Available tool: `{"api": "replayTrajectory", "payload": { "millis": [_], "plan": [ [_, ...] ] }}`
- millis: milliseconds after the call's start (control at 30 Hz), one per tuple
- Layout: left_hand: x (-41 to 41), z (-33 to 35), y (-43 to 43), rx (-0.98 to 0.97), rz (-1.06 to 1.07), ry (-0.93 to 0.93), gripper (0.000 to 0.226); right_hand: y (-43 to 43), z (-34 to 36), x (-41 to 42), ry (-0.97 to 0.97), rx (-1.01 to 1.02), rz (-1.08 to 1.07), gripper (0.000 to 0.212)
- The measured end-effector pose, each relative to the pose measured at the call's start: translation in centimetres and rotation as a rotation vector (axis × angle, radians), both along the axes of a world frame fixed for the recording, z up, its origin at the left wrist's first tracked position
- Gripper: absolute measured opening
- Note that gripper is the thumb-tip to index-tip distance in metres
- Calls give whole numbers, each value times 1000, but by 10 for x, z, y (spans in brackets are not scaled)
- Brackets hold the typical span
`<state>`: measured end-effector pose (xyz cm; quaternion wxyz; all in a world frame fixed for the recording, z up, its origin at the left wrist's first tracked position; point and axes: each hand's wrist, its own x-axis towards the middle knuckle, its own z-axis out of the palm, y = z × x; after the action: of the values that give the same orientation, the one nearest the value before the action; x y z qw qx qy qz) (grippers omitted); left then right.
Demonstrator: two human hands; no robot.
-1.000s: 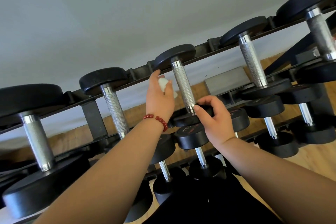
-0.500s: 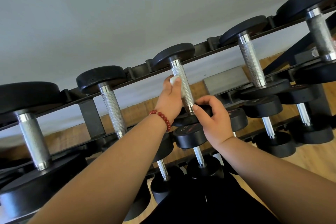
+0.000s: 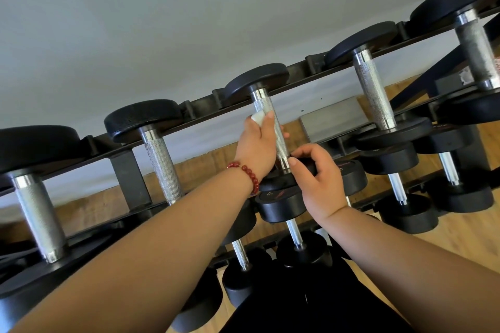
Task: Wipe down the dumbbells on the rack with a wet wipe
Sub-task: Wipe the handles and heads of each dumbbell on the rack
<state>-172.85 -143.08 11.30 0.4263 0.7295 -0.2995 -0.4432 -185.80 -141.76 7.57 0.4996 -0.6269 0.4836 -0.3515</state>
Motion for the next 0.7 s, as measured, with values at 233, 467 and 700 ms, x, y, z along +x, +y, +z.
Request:
{"api": "replayTrajectory", "payload": {
  "millis": [233, 467, 700],
  "plan": [
    [3, 13, -23, 2, 125, 111, 14, -1, -4, -1, -14, 22, -18, 34],
    [9, 9, -17, 82, 143, 216, 51, -1, -4, -2, 3, 13, 4, 35],
    [0, 5, -7, 47, 256, 103, 49, -3, -4, -2, 19, 8, 3, 35]
  ]
}}
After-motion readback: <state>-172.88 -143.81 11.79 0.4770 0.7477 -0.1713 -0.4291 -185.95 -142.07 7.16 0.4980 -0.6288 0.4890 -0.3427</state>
